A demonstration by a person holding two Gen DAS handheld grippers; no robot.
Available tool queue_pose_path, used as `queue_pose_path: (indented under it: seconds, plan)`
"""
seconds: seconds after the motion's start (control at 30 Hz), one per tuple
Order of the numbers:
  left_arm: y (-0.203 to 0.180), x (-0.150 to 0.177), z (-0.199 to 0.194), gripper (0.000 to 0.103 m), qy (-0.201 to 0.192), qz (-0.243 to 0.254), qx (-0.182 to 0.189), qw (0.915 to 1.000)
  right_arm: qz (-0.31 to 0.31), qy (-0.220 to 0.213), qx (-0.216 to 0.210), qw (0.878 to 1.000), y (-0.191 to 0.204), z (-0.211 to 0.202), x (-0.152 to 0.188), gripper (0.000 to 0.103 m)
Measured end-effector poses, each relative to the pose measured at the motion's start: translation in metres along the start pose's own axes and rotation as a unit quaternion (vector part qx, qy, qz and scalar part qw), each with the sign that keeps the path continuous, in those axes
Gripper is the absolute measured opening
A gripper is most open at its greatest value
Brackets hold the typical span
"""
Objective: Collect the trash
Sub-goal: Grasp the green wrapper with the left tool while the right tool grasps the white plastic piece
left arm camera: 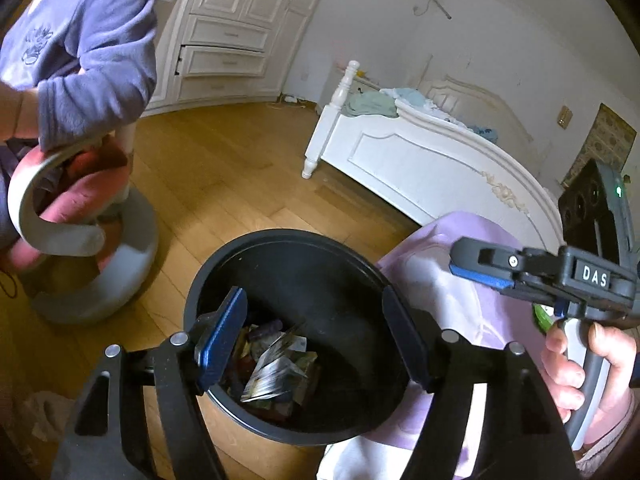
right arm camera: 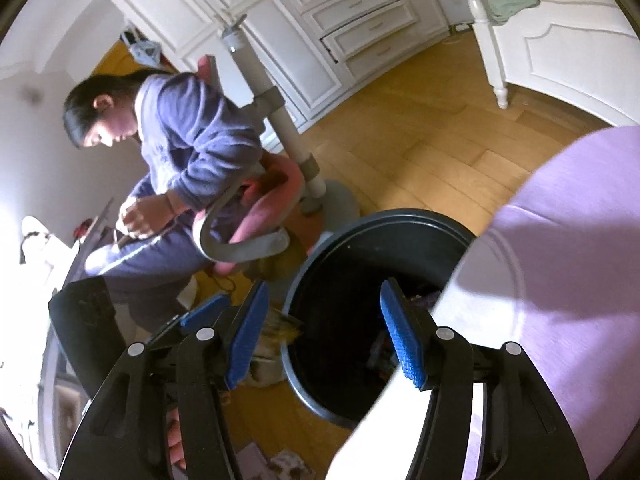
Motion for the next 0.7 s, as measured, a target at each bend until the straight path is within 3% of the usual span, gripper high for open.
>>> queue_pose_path:
  seconds: [0.23,0.3,0.43,0.57,0.7]
  plan:
    - [-0.038,0.012,0.006,0.076,0.014,0.026,0.012,0.9995,0.023,-0.031,0.014,0.999,-0.024,-0.050,0.019,0.059]
    - [-0.059,0.019,0.010,0.076,0.023,0.042,0.022,0.9986,0.031,-0.044,0.023,0.998,-0.036,-0.069,0.026,0.067]
    - [-0.100,0.033,0.020,0.076,0.045,0.072,0.042,0.9955,0.042,-0.066,0.063,0.995,-0.072,-0.117,0.048,0.067]
    - [-0.149,0.057,0.035,0.076,0.076,0.112,0.069,0.9884,0.056,-0.082,0.117,0.988,-0.115,-0.164,0.076,0.070]
    - [-0.207,0.098,0.059,0.083,0.131,0.160,0.097,0.9734,0.092,-0.091,0.170,0.977,-0.169,-0.205,0.102,0.070]
Point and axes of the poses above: each gripper's, at about its wrist camera, not at the fingertips, and z roughly the way its jaws point, y to its left, x to its underside, the point moved 10 cm from there along z, roughly the way its jaws point, and after that the axes turned 15 degrees about -z, right-handed, at the moved point
